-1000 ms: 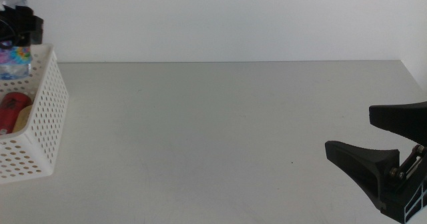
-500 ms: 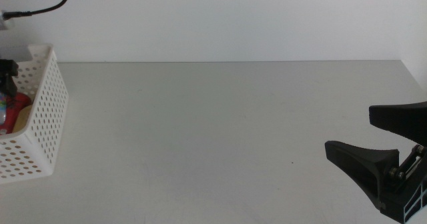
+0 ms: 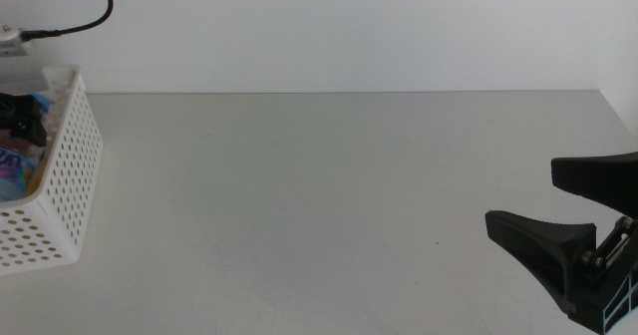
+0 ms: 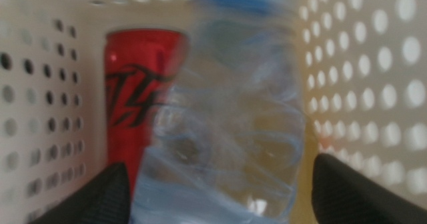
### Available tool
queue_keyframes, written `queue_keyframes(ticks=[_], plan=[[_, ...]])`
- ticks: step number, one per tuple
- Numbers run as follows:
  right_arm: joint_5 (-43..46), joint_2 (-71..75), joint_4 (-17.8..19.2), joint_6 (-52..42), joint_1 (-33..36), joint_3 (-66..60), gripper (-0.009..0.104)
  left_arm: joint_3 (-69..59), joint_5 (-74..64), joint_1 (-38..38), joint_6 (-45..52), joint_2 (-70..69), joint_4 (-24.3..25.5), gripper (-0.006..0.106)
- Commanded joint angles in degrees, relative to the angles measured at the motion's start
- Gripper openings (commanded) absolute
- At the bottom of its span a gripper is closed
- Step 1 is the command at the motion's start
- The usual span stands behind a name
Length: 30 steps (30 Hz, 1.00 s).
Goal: Use arms to grab the bottles and put them into the dustbin to the left of the table.
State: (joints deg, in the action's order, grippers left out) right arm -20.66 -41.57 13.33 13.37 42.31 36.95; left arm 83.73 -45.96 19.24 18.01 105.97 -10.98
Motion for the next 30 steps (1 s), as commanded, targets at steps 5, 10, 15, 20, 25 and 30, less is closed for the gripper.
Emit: queue_keyframes(ticks=[5, 10, 15, 20, 25, 30], plan=[[3.5, 0.2, 1.0, -0.8, 0.0, 1.3, 0.067, 2.0, 0.9, -0.2, -0.1, -4.0, -7.0, 0.094], [3.5, 0.2, 1.0, -0.8, 0.0, 1.3, 0.067, 2.0, -2.4, -0.2, -0.1, -7.7, -6.5, 0.094], [3.5, 0.2, 1.0, -0.8, 0.0, 1.3, 0.067, 1.4, -1.3, -2.9, -0.1, -14.5, -2.5, 0.094], [3.5, 0.2, 1.0, -0.8, 0.0, 1.3, 0.067, -7.3, 8.2, -9.4, -1.7, -26.2, 2.6, 0.094], [3.5, 0.2, 1.0, -0.8, 0.0, 1.3, 0.067, -24.9, 25.6, -16.7, -12.5, -39.9, 7.2, 0.094], [3.5, 0.2, 1.0, -0.8, 0.0, 1.3, 0.067, -38.8, 38.5, -22.3, -22.6, -52.6, 18.4, 0.094]])
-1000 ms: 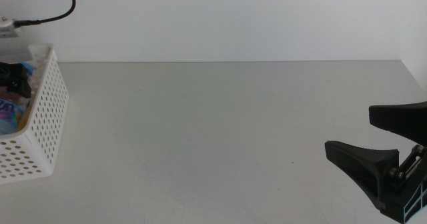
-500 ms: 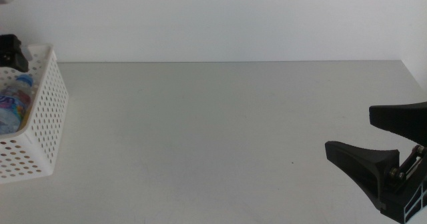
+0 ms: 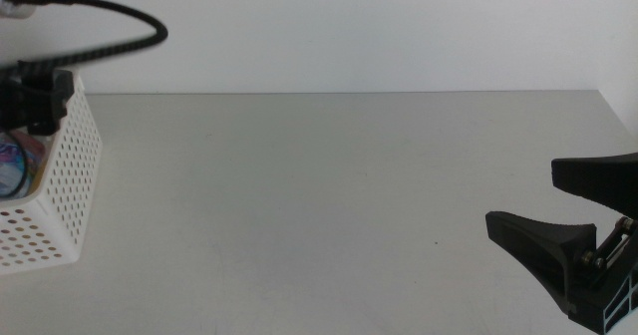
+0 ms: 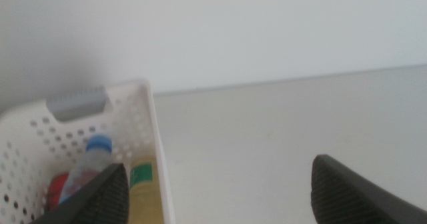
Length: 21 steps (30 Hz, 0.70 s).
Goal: Use arms to grab the bottles and put them into the dustbin to the left of the table.
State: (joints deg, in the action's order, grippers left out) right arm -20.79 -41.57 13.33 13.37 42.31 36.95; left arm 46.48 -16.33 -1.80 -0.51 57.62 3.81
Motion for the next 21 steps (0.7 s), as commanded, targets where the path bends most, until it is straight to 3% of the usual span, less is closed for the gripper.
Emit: queue_keyframes(ticks=[1, 11, 17, 21], plan=[[3.7, 0.2, 1.0, -0.8, 0.0, 1.3, 0.067, -3.3, 10.1, -1.8, -4.8, -6.4, 4.7, 0.094], [3.6, 0.2, 1.0, -0.8, 0.0, 1.3, 0.067, -5.6, 10.4, -2.2, -3.6, -10.9, 4.5, 0.091], [3.5, 1.0, 0.3, -0.8, -0.1, 1.3, 0.067, -5.6, 10.4, -2.2, -3.7, -10.5, 4.5, 0.076], [3.5, 3.3, -1.8, -0.8, -0.2, 1.3, 0.067, -5.6, 10.4, -2.2, -3.7, -10.5, 4.5, 0.076]])
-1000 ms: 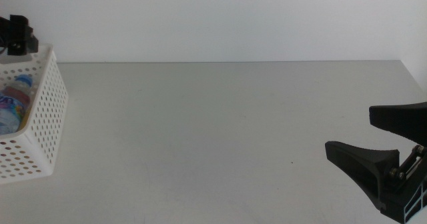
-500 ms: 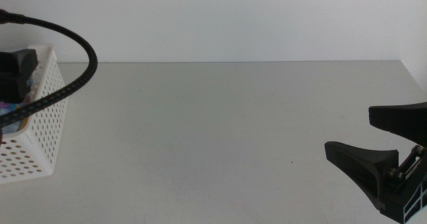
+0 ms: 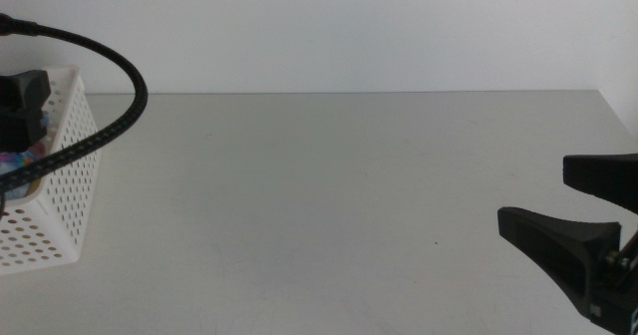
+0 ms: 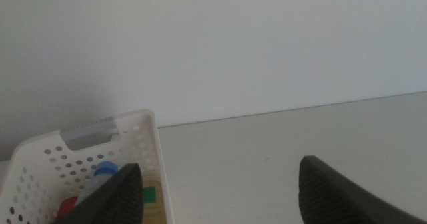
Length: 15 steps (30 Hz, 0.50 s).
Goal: Use arms to grab the bottles and put them into the dustbin to the left of the table.
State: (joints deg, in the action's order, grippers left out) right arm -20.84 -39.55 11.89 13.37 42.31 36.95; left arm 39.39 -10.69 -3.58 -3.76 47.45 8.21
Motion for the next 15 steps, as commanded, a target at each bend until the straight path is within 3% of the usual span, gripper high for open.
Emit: queue_keyframes(ticks=[1, 6, 15], plan=[[3.6, 2.2, -1.3, -0.8, -0.5, 1.3, 0.067, 1.5, 4.8, -0.4, -0.5, -0.4, 0.1, 0.076], [3.6, 5.2, -4.6, -0.8, -7.1, 1.3, 0.067, 1.5, 4.8, -0.4, -0.5, -0.4, 0.1, 0.076], [3.4, 8.2, -4.9, -0.8, -25.0, 1.3, 0.067, 1.4, 4.8, -0.4, -0.5, -0.4, 0.1, 0.076]])
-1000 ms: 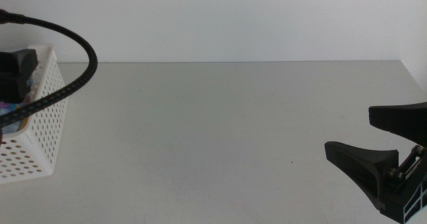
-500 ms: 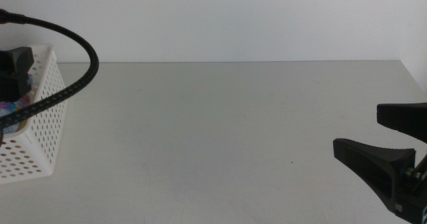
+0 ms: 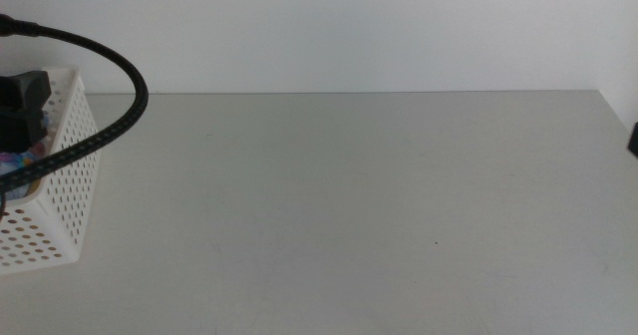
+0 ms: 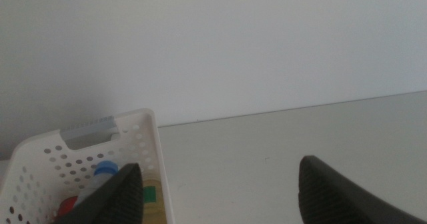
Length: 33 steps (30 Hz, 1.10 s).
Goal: Use arms to grab the bottles and put them into the dustbin to the left of the table.
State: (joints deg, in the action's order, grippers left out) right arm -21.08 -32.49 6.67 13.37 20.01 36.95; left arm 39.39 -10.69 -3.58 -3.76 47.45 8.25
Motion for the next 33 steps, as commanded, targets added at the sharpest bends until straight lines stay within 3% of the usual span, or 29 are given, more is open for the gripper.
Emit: queue_keyframes(ticks=[1, 7, 12, 16, 19, 27, 33], plan=[[3.6, 1.9, 0.3, -0.8, -4.3, 1.3, 0.067, 1.4, 4.8, -0.4, -0.5, -0.4, 0.1, 0.076], [2.7, 10.0, -1.4, -0.8, -13.4, 0.1, 0.067, -1.6, 5.4, -0.4, -0.5, -4.2, 0.0, 0.076], [3.0, 18.5, -8.6, -0.8, -19.4, -8.4, 0.067, -9.5, 5.4, -0.4, -0.5, -14.6, 0.0, 0.076], [2.9, 24.2, -11.3, -0.8, -20.2, -18.5, 0.067, -16.2, 5.4, -0.4, -0.5, -22.7, 0.0, 0.076], [2.5, 27.8, -9.6, -0.8, -20.2, -24.1, 0.067, -22.0, 5.4, -0.4, -0.5, -29.0, -0.1, 0.076], [3.6, 34.5, 3.1, -0.8, -20.2, -32.2, 0.067, -34.7, 5.4, -0.4, -0.5, -41.3, -0.6, 0.076], [6.1, 34.5, 4.0, -0.8, -20.2, -37.1, 0.067, -41.3, 5.4, -0.4, -0.5, -48.3, -1.4, 0.076]])
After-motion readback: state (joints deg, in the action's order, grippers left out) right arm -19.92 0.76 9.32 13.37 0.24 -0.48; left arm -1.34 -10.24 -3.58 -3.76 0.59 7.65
